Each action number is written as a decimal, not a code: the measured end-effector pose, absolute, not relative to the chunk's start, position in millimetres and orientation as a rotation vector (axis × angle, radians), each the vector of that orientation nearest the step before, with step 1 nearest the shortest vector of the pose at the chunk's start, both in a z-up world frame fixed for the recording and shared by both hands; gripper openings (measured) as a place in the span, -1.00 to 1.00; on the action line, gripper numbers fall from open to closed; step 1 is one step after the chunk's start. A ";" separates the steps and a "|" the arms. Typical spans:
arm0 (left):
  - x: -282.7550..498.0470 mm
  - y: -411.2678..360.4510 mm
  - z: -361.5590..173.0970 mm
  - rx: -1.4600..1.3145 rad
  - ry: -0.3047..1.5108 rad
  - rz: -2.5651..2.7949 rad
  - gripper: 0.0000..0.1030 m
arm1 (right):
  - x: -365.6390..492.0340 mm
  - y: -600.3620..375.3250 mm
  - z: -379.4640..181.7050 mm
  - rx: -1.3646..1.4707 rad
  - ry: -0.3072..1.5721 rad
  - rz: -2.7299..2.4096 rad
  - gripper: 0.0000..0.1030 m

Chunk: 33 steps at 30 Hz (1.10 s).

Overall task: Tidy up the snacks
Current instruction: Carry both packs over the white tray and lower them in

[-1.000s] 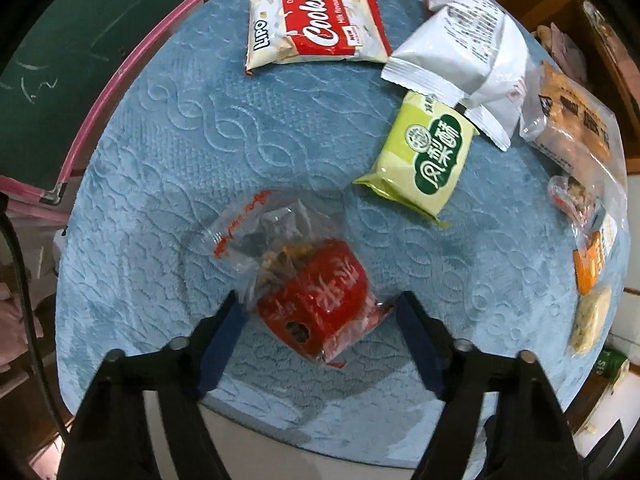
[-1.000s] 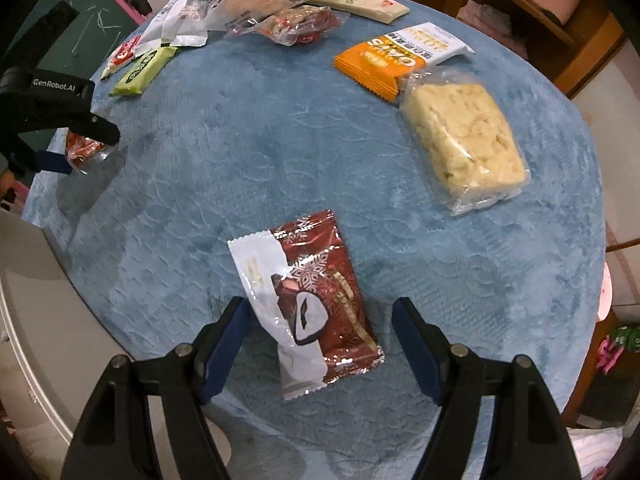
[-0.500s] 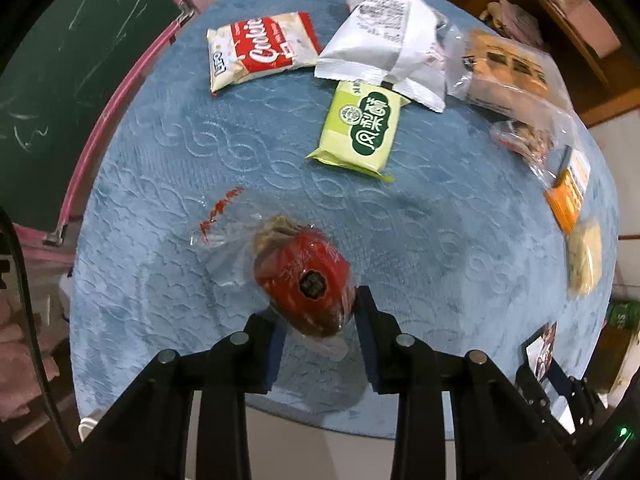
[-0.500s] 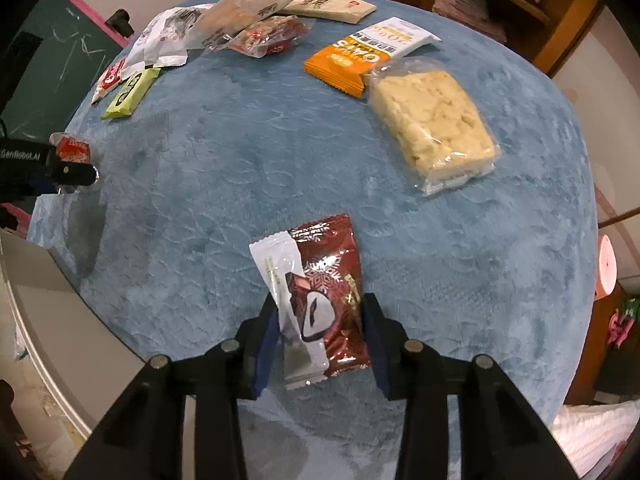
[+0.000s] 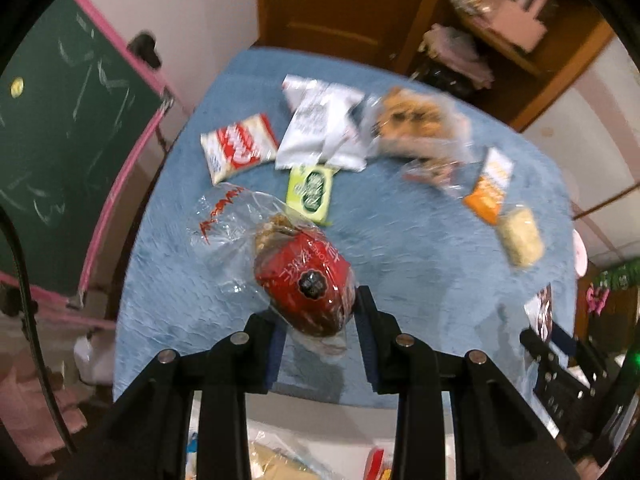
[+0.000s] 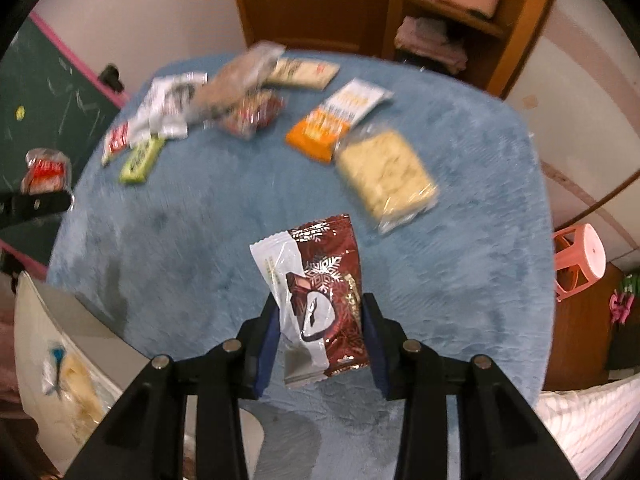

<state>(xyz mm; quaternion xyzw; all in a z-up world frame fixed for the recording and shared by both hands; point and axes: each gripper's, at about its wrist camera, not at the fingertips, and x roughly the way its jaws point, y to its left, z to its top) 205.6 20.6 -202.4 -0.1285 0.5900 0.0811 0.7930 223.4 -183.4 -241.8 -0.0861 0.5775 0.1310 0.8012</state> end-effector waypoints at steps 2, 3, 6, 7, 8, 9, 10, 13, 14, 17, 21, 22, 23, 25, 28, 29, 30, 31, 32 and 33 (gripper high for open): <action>198.9 21.2 -185.4 -0.257 1.236 0.142 -0.40 | 218.9 -187.1 -227.6 -0.162 1.203 0.267 -0.25; 196.4 22.0 -175.3 -0.250 1.221 0.127 -0.40 | 216.5 -186.8 -219.3 -0.153 1.186 0.260 -0.24; 186.2 24.6 -146.5 -0.226 1.173 0.082 -0.40 | 202.8 -186.7 -189.4 -0.123 1.130 0.254 -0.25; 178.1 24.9 -136.5 -0.214 1.156 0.069 -0.40 | 198.9 -185.5 -182.4 -0.117 1.117 0.255 -0.25; 172.9 23.1 -128.1 -0.205 1.144 0.057 -0.40 | 193.7 -184.3 -173.8 -0.111 1.102 0.256 -0.24; 167.4 22.0 -120.8 -0.195 1.131 0.043 -0.40 | 187.3 -181.9 -166.0 -0.107 1.085 0.258 -0.24; 160.9 21.8 -113.1 -0.184 1.120 0.027 -0.40 | 179.2 -179.8 -156.0 -0.103 1.065 0.265 -0.24; 140.1 21.4 -91.0 -0.152 1.088 -0.006 -0.40 | 160.4 -174.0 -132.7 -0.094 1.024 0.276 -0.24; 132.6 21.9 -84.3 -0.140 1.076 -0.015 -0.40 | 152.7 -171.7 -125.5 -0.090 1.013 0.284 -0.24; 110.9 23.9 -68.1 -0.112 1.045 -0.035 -0.40 | 129.3 -164.4 -104.4 -0.085 0.986 0.299 -0.24; 81.5 26.2 -58.1 -0.074 1.019 -0.058 -0.40 | 97.6 -154.0 -87.2 -0.075 0.967 0.327 -0.24; 73.4 26.4 -57.8 -0.062 1.017 -0.065 -0.40 | 90.7 -151.5 -84.9 -0.075 0.967 0.335 -0.24; 66.8 26.5 -58.2 -0.052 1.019 -0.069 -0.40 | 83.5 -148.2 -83.2 -0.077 0.967 0.341 -0.24; 52.9 26.7 -63.1 -0.040 1.033 -0.086 -0.40 | 68.5 -141.3 -82.0 -0.075 0.973 0.357 -0.24; 34.7 27.0 -78.2 -0.045 1.075 -0.114 -0.40 | 50.6 -131.6 -89.5 -0.074 1.001 0.377 -0.24; 30.4 27.3 -84.9 -0.045 1.092 -0.118 -0.40 | 45.7 -128.8 -93.7 -0.073 1.015 0.381 -0.24; 25.8 27.6 -92.3 -0.045 1.111 -0.119 -0.40 | 41.3 -125.8 -99.4 -0.073 1.034 0.386 -0.24; 21.2 27.1 -99.9 -0.045 1.129 -0.125 -0.40 | 36.7 -122.9 -106.0 -0.072 1.053 0.385 -0.24; 17.8 27.0 -106.2 -0.046 1.144 -0.129 -0.40 | 33.2 -121.0 -111.7 -0.070 1.069 0.381 -0.24; 14.3 27.0 -112.2 -0.045 1.157 -0.132 -0.40 | 29.9 -119.6 -117.7 -0.067 1.088 0.380 -0.24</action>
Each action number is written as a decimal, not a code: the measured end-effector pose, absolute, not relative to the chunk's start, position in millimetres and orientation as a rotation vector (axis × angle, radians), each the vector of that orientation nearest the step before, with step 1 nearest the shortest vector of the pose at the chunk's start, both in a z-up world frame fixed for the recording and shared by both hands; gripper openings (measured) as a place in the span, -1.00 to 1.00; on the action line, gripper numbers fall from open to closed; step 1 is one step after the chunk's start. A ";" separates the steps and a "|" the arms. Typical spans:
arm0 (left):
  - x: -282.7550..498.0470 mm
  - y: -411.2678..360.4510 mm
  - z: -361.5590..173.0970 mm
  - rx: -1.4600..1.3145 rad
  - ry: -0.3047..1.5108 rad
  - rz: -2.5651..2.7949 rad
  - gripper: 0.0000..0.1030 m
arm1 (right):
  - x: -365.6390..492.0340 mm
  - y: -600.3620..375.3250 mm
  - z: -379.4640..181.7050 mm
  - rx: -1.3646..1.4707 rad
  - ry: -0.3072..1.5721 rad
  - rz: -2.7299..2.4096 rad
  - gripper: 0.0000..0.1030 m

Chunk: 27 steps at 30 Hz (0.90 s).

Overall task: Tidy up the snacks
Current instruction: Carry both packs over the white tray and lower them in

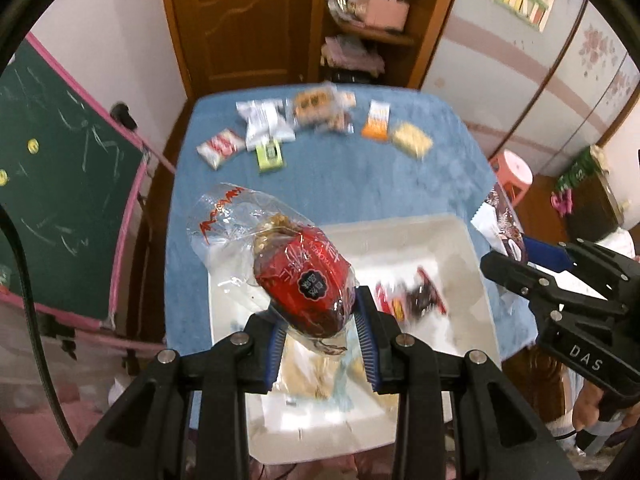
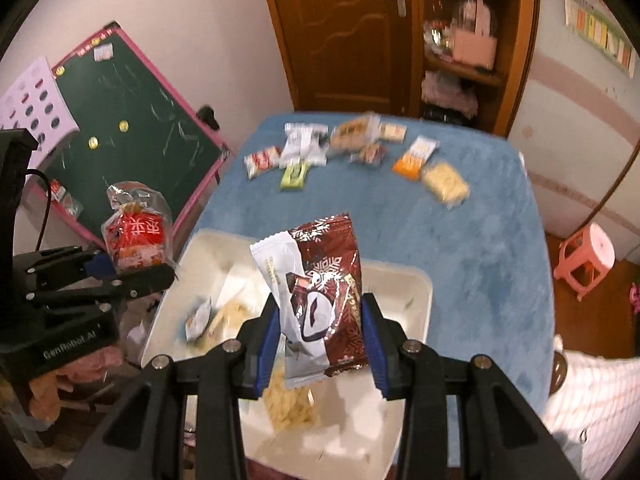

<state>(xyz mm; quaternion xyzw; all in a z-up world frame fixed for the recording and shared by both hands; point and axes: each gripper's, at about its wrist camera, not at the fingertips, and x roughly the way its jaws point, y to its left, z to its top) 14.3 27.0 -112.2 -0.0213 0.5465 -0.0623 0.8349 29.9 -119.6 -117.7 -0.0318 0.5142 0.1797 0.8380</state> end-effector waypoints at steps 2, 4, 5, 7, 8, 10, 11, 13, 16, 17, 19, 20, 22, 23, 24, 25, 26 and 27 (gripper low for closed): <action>10.2 24.5 -123.7 -0.039 1.178 -0.142 -0.40 | 21.6 -117.6 -128.9 -0.063 1.120 0.371 -0.24; 6.6 20.8 -134.7 -0.035 1.195 -0.154 -0.40 | 15.1 -116.6 -141.0 -0.064 1.146 0.357 -0.24; 5.1 18.6 -138.9 -0.030 1.200 -0.158 -0.40 | 11.5 -116.8 -147.1 -0.065 1.157 0.345 -0.24; 2.1 12.7 -149.5 -0.010 1.214 -0.166 -0.40 | 8.0 -118.5 -161.1 -0.056 1.190 0.318 -0.24; 1.5 10.4 -155.1 -0.001 1.223 -0.170 -0.40 | 6.8 -119.7 -166.7 -0.044 1.206 0.308 -0.24; 1.1 6.1 -166.1 0.018 1.246 -0.178 -0.40 | 4.7 -122.3 -176.7 -0.025 1.234 0.280 -0.24; 2.2 4.3 -170.5 0.022 1.256 -0.183 -0.40 | 4.1 -123.1 -179.4 -0.019 1.242 0.272 -0.23; 3.1 0.3 -176.0 0.036 1.263 -0.193 -0.40 | 2.9 -124.4 -182.9 -0.012 1.248 0.258 -0.23; 4.5 -6.0 -181.2 0.055 1.266 -0.204 -0.40 | 2.8 -126.2 -185.3 -0.008 1.249 0.237 -0.23; 5.0 -7.9 -182.6 0.059 1.267 -0.206 -0.40 | 3.0 -127.0 -186.0 -0.003 1.252 0.233 -0.23; 7.2 -11.2 -184.5 0.065 1.269 -0.210 -0.40 | 3.6 -128.4 -187.5 0.007 1.259 0.227 -0.22; 8.3 -13.3 -185.4 0.070 1.271 -0.212 -0.39 | 3.5 -128.8 -187.3 0.009 1.260 0.224 -0.22; 9.0 -16.1 -186.9 0.077 1.272 -0.212 -0.39 | 4.1 -128.3 -187.6 0.006 1.262 0.225 -0.21; 9.6 -17.2 -187.3 0.079 1.271 -0.212 -0.39 | 4.1 -128.1 -187.7 0.005 1.263 0.225 -0.19; 9.9 -17.6 -187.4 0.080 1.271 -0.209 -0.38 | 4.3 -128.0 -187.8 0.005 1.263 0.226 -0.18; 10.5 -18.0 -187.5 0.079 1.270 -0.206 -0.37 | 4.7 -128.0 -188.2 0.001 1.265 0.221 -0.17; 11.1 -18.3 -187.6 0.077 1.272 -0.204 -0.29 | 4.9 -128.1 -188.6 -0.002 1.267 0.215 -0.14; 11.3 -18.3 -187.1 0.075 1.271 -0.202 -0.17 | 5.5 -128.8 -189.5 -0.001 1.270 0.209 -0.12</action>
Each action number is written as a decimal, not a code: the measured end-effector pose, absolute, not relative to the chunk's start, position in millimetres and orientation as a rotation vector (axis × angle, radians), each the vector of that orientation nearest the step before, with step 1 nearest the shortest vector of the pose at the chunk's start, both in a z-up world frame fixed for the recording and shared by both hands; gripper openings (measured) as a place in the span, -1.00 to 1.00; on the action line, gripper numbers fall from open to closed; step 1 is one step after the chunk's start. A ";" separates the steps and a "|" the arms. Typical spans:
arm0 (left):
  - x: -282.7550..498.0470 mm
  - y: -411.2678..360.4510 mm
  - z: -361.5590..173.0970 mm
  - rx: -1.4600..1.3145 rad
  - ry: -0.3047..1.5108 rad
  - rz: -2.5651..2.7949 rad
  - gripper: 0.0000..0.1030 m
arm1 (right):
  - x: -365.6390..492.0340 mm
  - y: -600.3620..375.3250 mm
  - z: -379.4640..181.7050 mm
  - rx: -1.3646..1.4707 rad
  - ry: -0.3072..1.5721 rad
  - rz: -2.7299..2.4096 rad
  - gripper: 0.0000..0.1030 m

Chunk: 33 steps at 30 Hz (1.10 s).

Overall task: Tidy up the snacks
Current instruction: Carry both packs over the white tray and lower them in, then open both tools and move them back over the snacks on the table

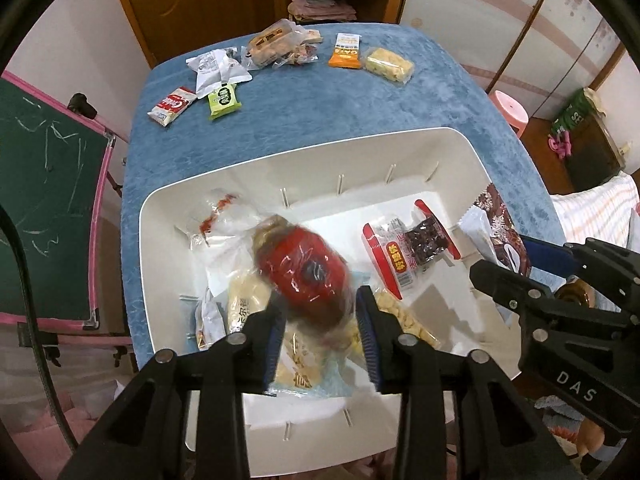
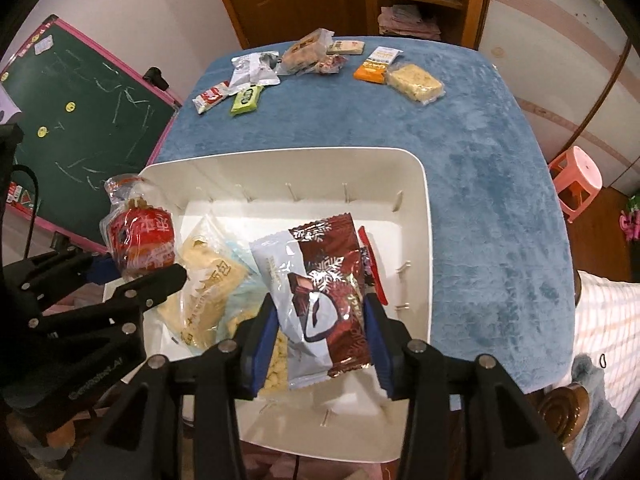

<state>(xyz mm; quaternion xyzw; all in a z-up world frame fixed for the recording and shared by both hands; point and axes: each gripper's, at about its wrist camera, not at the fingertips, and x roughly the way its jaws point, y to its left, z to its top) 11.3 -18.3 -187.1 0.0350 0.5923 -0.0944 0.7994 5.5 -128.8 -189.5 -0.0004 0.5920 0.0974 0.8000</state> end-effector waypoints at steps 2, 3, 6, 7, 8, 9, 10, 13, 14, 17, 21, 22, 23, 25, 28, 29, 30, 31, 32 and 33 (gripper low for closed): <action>11.0 -18.2 -183.5 0.077 1.255 -0.189 0.57 | 7.2 -131.9 -191.8 0.019 1.284 0.204 -0.07; 10.2 -17.5 -180.8 0.080 1.238 -0.175 0.63 | 7.8 -133.4 -193.1 0.028 1.292 0.202 -0.06; 9.9 -16.3 -174.0 0.069 1.211 -0.182 0.66 | 9.1 -138.4 -195.7 0.043 1.305 0.195 -0.04; 10.8 -16.0 -173.9 0.067 1.214 -0.180 0.66 | 9.4 -139.7 -195.6 0.048 1.305 0.195 -0.04; 11.3 -16.1 -174.4 0.067 1.218 -0.175 0.66 | 9.7 -140.3 -195.2 0.050 1.305 0.197 -0.04; 11.9 -16.2 -174.9 0.067 1.222 -0.172 0.66 | 10.2 -140.7 -194.8 0.051 1.305 0.199 -0.04; 12.3 -16.4 -175.7 0.067 1.228 -0.169 0.66 | 10.4 -140.8 -194.3 0.050 1.303 0.201 -0.04; 13.1 -17.6 -175.5 0.059 1.233 -0.167 0.66 | 10.6 -140.8 -193.4 0.042 1.302 0.208 -0.04; 13.5 -17.5 -174.7 0.055 1.230 -0.166 0.66 | 11.0 -141.1 -193.4 0.040 1.303 0.209 -0.03; 15.0 -17.1 -171.5 0.047 1.220 -0.164 0.66 | 12.8 -142.4 -192.5 0.040 1.302 0.212 -0.04; 18.3 -17.1 -170.0 0.039 1.217 -0.158 0.66 | 15.8 -143.5 -191.2 0.037 1.299 0.220 -0.03; 18.3 -17.2 -169.8 0.040 1.217 -0.158 0.66 | 16.3 -143.3 -191.1 0.036 1.298 0.223 -0.03; 18.7 -17.1 -169.6 0.040 1.216 -0.156 0.66 | 17.1 -143.1 -190.7 0.033 1.298 0.226 -0.03; 19.4 -18.4 -168.8 0.040 1.215 -0.152 0.66 | 18.7 -142.0 -189.9 0.025 1.295 0.232 -0.04; 20.8 -18.5 -167.0 0.037 1.211 -0.146 0.66 | 21.9 -140.5 -189.7 0.019 1.296 0.244 -0.03; 21.6 -18.3 -166.3 0.034 1.210 -0.144 0.66 | 23.1 -140.1 -189.3 0.017 1.295 0.247 -0.03; 22.6 -17.5 -165.0 0.029 1.208 -0.141 0.66 | 24.7 -139.9 -188.5 0.014 1.293 0.252 -0.03; 23.7 -15.8 -164.3 0.024 1.206 -0.138 0.66 | 25.7 -139.5 -188.0 0.012 1.292 0.256 -0.03; 25.1 -14.6 -163.0 0.017 1.204 -0.136 0.66 | 27.3 -139.1 -187.4 0.012 1.291 0.260 -0.03; 26.2 -13.6 -162.1 0.011 1.202 -0.133 0.66 | 28.7 -138.8 -186.1 0.012 1.289 0.264 -0.03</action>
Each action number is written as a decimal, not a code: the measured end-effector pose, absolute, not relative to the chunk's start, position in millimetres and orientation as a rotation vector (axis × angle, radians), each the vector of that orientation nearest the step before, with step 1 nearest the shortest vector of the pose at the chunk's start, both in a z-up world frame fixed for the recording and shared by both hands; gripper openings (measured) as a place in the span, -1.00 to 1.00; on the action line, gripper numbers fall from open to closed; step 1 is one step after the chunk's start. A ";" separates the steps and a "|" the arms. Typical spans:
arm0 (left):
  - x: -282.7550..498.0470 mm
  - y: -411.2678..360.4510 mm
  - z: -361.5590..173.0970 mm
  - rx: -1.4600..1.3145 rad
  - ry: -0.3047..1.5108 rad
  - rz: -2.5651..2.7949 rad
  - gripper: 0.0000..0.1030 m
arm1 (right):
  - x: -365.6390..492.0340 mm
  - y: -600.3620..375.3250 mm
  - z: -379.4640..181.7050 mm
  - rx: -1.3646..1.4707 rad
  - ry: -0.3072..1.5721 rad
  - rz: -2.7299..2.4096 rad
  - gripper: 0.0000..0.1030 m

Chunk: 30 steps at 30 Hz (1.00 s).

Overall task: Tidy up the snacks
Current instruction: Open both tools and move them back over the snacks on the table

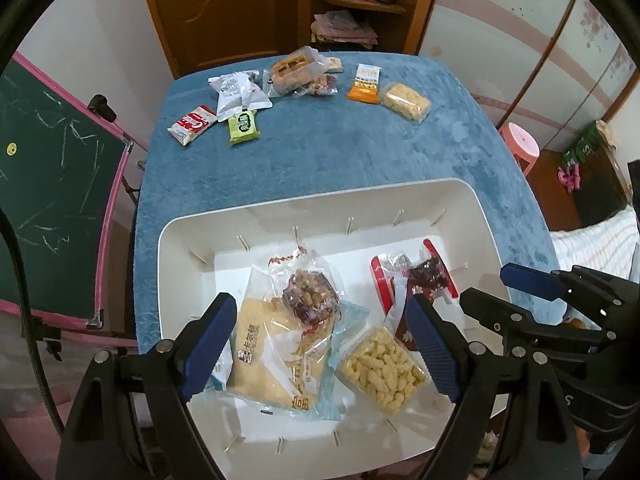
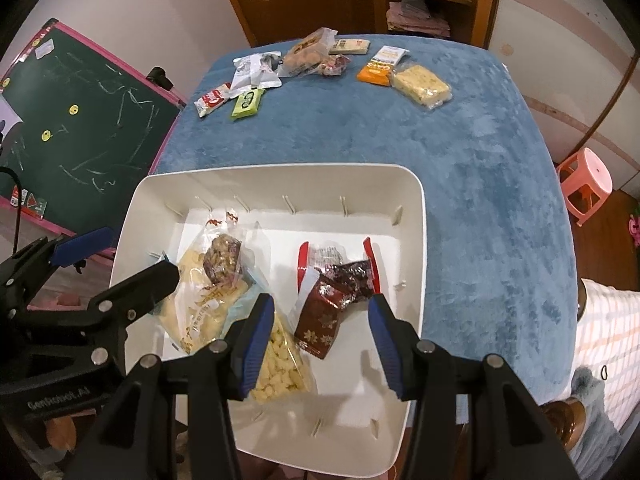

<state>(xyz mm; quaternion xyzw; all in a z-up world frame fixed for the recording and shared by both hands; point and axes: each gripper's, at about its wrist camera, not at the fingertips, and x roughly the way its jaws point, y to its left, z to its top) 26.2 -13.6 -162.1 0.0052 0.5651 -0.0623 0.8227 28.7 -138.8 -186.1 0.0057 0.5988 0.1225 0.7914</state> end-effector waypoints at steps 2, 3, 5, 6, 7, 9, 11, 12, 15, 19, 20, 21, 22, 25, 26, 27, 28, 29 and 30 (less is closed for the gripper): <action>30.6 -10.8 -159.7 -0.009 1.201 -0.125 0.66 | 31.8 -139.4 -182.4 0.011 1.278 0.270 -0.03; 32.6 -10.0 -158.8 -0.019 1.200 -0.124 0.66 | 34.2 -139.9 -180.6 0.010 1.273 0.270 -0.03; 39.0 -7.5 -156.3 -0.043 1.199 -0.121 0.66 | 40.7 -142.1 -176.6 0.015 1.264 0.273 -0.03; 42.2 -6.6 -154.8 -0.053 1.199 -0.119 0.66 | 44.8 -144.1 -174.0 0.020 1.259 0.274 -0.04; 46.3 -5.7 -153.0 -0.064 1.199 -0.118 0.66 | 48.0 -145.7 -171.8 0.023 1.255 0.276 -0.04; 54.4 -4.8 -148.6 -0.078 1.194 -0.118 0.66 | 55.2 -148.7 -166.4 0.025 1.243 0.278 -0.04; 64.9 -5.4 -142.4 -0.081 1.181 -0.119 0.66 | 65.2 -153.4 -157.5 0.023 1.217 0.280 -0.04; 71.7 -6.2 -138.1 -0.079 1.169 -0.118 0.66 | 69.4 -155.6 -154.2 0.021 1.206 0.279 -0.04; 92.5 -9.5 -127.7 -0.070 1.143 -0.115 0.66 | 88.7 -165.4 -140.5 0.011 1.156 0.262 -0.04; 120.5 -16.2 -114.8 -0.072 1.112 -0.111 0.66 | 115.2 -179.1 -128.9 -0.001 1.114 0.237 -0.04; 128.1 -18.5 -111.1 -0.072 1.104 -0.113 0.66 | 121.2 -183.1 -126.8 -0.002 1.108 0.232 -0.03; 136.8 -21.7 -106.6 -0.070 1.090 -0.115 0.66 | 128.0 -187.2 -125.1 -0.002 1.102 0.228 -0.03; 142.6 -23.7 -103.1 -0.067 1.080 -0.117 0.66 | 134.6 -191.2 -123.5 -0.001 1.096 0.223 -0.03; 163.1 -35.4 -92.4 -0.048 1.051 -0.126 0.67 | 152.9 -202.7 -119.3 -0.008 1.073 0.209 -0.03; 169.9 -39.5 -89.8 -0.040 1.043 -0.131 0.67 | 158.6 -206.0 -118.4 -0.011 1.068 0.205 -0.03; 175.7 -43.4 -88.5 -0.032 1.039 -0.135 0.67 | 165.5 -210.1 -117.4 -0.010 1.063 0.202 -0.03; 184.6 -48.9 -86.8 -0.022 1.035 -0.142 0.67 | 170.0 -212.5 -117.0 -0.009 1.059 0.200 -0.03; 190.3 -52.2 -86.3 -0.016 1.032 -0.147 0.67 | 176.1 -215.1 -116.3 -0.007 1.054 0.198 -0.03; 199.4 -57.7 -85.7 -0.006 1.026 -0.154 0.67 | 181.9 -217.6 -116.1 -0.005 1.048 0.199 -0.03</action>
